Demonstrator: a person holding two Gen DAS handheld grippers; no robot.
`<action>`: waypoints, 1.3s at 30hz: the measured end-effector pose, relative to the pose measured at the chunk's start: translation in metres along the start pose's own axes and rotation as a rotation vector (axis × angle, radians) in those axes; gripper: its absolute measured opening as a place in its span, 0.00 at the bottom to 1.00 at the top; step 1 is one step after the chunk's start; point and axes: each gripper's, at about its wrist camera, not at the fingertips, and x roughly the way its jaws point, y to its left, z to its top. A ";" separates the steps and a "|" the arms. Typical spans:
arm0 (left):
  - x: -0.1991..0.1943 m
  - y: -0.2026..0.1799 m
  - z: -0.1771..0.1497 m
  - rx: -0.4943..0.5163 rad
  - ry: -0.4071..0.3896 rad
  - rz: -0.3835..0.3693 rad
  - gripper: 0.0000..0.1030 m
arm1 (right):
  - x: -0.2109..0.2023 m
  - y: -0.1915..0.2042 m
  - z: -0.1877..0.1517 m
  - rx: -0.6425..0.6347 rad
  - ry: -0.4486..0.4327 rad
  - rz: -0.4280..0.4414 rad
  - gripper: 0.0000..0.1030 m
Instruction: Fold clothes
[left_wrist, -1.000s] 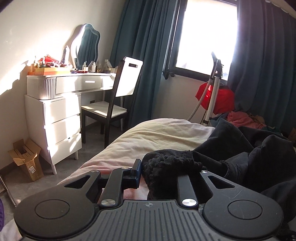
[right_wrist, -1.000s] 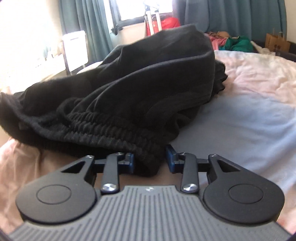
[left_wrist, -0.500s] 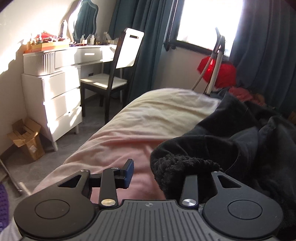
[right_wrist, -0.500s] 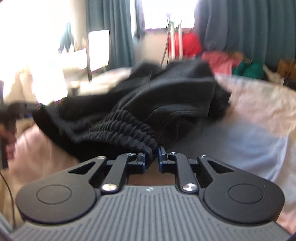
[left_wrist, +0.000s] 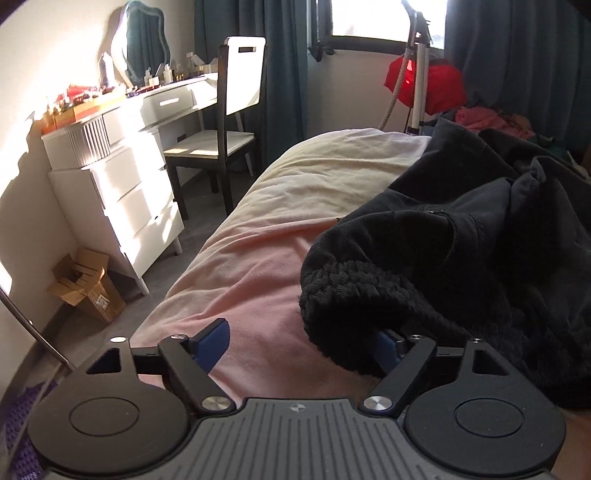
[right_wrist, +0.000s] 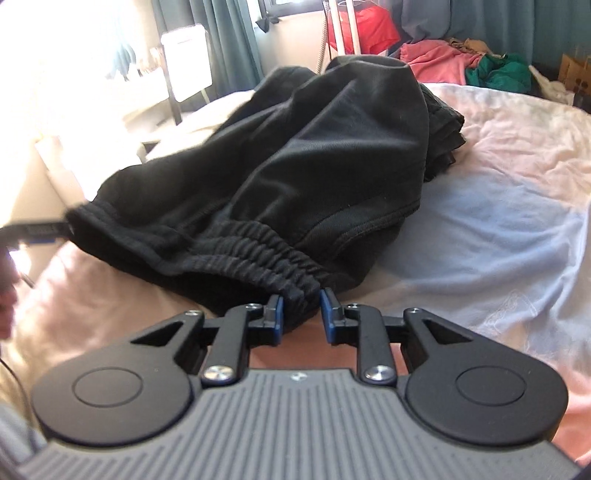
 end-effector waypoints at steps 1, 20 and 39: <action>-0.007 -0.003 -0.001 0.017 -0.012 -0.009 0.84 | -0.005 -0.002 0.002 0.014 -0.003 0.021 0.24; 0.058 0.035 0.005 -0.292 -0.028 -0.305 0.96 | 0.037 -0.078 0.004 0.593 -0.035 0.193 0.79; 0.062 0.050 0.000 -0.543 -0.079 -0.418 0.21 | 0.060 -0.088 -0.014 0.779 0.063 0.387 0.78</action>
